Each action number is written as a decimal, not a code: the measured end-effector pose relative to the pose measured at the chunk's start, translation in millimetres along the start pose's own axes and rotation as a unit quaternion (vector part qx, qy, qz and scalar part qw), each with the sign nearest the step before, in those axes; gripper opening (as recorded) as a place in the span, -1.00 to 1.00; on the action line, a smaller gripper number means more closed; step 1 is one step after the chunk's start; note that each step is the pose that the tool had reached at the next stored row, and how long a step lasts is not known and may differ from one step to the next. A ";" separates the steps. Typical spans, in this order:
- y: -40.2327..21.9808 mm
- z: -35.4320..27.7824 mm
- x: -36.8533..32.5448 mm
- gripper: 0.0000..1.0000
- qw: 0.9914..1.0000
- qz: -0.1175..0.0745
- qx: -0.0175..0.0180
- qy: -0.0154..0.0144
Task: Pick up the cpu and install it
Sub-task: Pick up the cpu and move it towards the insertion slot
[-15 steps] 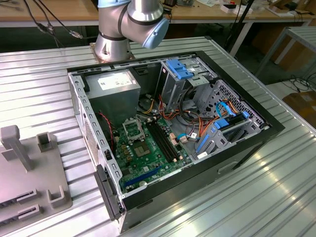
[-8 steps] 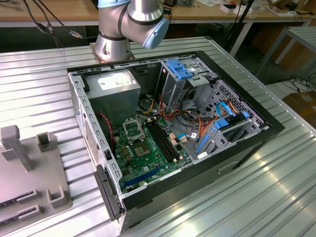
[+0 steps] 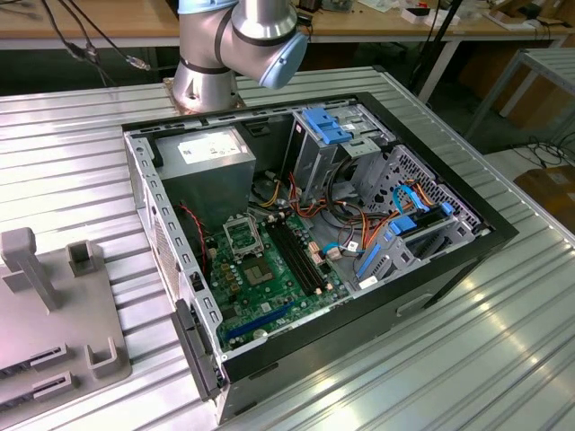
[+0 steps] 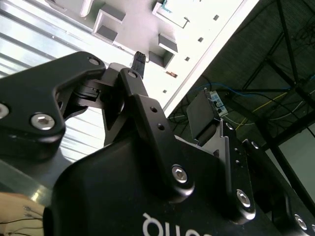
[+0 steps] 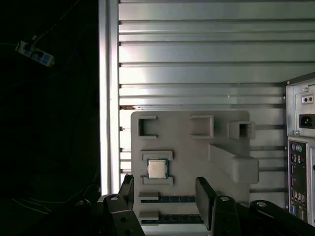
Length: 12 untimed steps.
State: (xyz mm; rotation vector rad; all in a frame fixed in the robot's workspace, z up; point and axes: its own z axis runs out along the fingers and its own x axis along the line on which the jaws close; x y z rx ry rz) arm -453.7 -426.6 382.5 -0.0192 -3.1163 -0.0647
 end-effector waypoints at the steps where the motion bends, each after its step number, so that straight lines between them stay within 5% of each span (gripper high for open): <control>1: -0.2 0.4 0.2 0.23 1.000 0.000 0.000 0.000; 12: -0.9 4.3 2.1 0.23 1.000 0.000 0.000 0.000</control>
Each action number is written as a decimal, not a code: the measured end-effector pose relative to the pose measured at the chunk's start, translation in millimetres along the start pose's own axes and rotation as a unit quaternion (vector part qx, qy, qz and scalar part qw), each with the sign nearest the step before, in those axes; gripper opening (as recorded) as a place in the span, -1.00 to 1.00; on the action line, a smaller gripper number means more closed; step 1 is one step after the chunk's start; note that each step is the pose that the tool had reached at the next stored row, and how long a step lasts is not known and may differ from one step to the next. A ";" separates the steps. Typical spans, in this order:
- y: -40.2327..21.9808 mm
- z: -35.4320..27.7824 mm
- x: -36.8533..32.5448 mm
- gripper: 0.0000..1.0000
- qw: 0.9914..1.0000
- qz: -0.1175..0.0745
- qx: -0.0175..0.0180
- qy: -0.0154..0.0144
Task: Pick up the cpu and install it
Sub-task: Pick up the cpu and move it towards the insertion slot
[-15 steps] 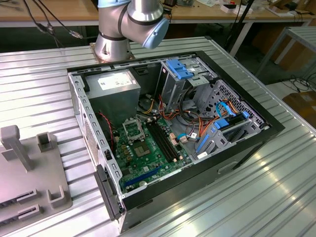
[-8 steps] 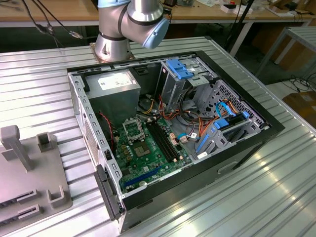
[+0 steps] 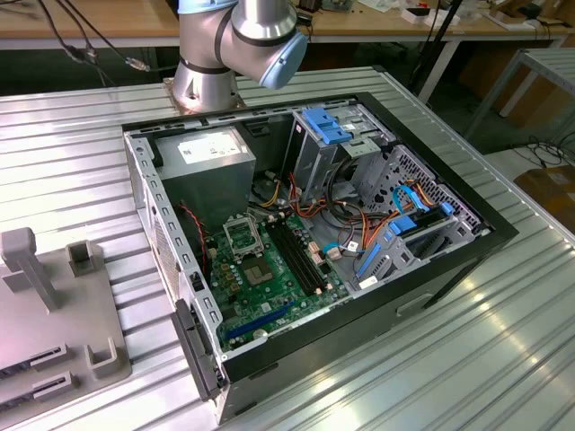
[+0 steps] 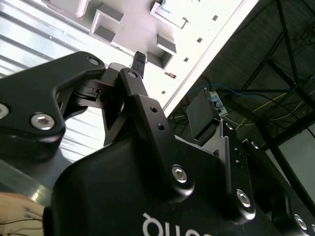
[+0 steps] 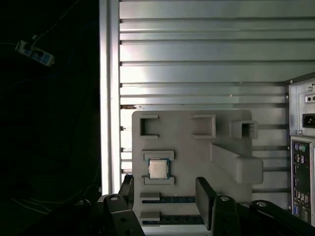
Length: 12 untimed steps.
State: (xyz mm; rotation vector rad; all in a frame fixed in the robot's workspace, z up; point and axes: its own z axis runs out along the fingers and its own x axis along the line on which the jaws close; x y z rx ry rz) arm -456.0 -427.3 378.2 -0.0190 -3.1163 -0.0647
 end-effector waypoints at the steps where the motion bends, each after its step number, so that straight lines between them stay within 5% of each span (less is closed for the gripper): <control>1: -0.1 0.5 0.3 0.23 1.000 0.000 0.000 0.000; 12: -0.5 4.5 3.8 0.23 1.000 0.000 0.000 0.000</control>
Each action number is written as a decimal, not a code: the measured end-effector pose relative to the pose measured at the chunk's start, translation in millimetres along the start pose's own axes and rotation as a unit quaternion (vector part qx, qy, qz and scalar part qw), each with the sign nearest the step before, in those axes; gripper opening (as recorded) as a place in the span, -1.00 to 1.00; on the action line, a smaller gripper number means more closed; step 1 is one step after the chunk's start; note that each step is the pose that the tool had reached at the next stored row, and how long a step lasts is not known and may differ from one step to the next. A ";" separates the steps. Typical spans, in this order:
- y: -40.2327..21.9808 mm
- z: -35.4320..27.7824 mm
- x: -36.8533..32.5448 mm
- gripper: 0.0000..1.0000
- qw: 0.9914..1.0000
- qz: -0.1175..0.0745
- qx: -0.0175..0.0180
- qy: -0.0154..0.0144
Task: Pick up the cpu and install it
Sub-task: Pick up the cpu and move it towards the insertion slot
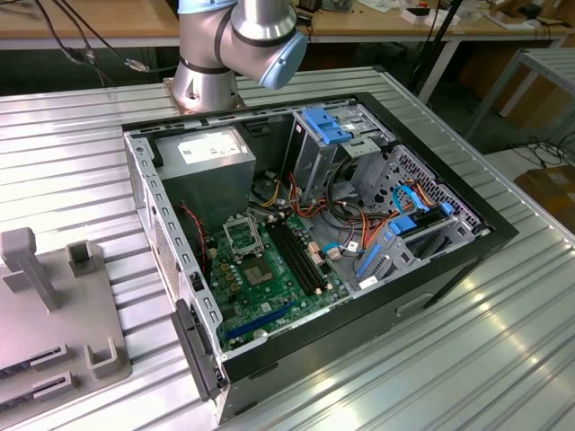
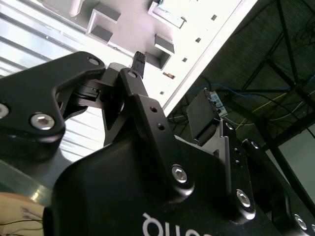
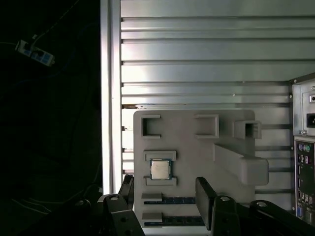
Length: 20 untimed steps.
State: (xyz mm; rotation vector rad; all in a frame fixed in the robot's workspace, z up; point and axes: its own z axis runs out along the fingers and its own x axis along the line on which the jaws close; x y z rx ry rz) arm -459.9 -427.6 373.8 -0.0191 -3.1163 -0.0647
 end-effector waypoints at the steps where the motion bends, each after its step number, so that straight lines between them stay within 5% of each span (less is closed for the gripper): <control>1: 0.0 0.3 0.9 0.23 1.000 0.000 0.000 0.000; 20: -0.2 4.6 4.3 0.23 1.000 0.000 0.000 0.000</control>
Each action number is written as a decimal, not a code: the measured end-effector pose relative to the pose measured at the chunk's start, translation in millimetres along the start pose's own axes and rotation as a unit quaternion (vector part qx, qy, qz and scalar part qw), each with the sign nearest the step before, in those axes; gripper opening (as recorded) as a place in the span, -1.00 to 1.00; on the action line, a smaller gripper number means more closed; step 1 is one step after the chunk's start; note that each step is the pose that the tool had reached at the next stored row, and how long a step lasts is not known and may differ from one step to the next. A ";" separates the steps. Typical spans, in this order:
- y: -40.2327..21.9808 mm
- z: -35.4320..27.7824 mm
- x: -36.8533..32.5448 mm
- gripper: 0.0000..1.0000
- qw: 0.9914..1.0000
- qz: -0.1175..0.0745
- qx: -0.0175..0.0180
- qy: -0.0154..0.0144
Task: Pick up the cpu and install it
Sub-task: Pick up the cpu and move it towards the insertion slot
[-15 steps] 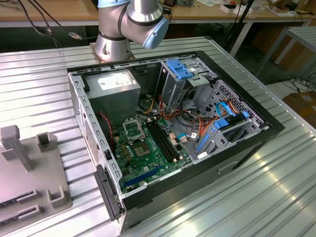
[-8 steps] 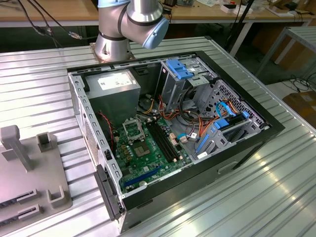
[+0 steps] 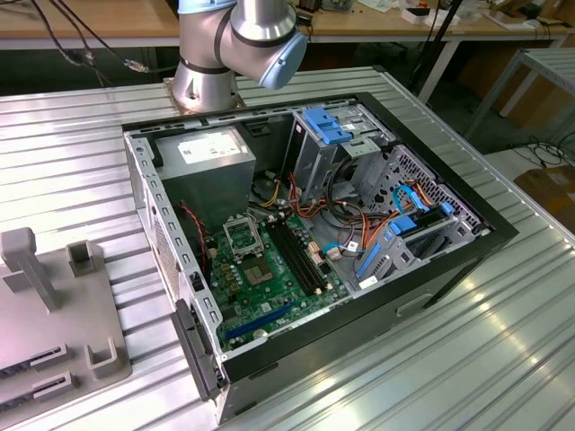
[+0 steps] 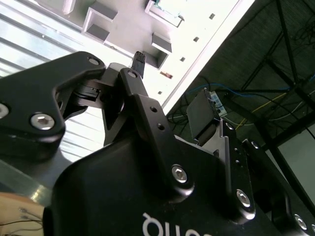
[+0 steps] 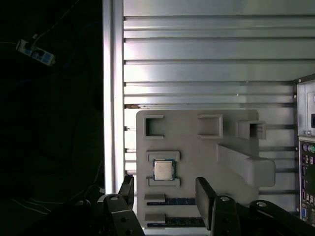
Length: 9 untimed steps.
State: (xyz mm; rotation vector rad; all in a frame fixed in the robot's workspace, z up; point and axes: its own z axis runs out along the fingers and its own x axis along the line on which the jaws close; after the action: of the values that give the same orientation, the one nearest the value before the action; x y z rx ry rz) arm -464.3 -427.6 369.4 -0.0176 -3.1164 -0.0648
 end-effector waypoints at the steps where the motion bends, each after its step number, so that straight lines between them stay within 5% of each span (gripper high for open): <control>1: -0.1 1.0 0.0 0.23 1.000 0.000 0.000 0.000; 9: -4.7 14.3 0.6 0.23 1.000 -0.001 0.000 0.000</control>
State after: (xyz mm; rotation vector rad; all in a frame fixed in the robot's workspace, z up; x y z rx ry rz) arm -465.3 -431.7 354.9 -0.0159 -3.1162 -0.0645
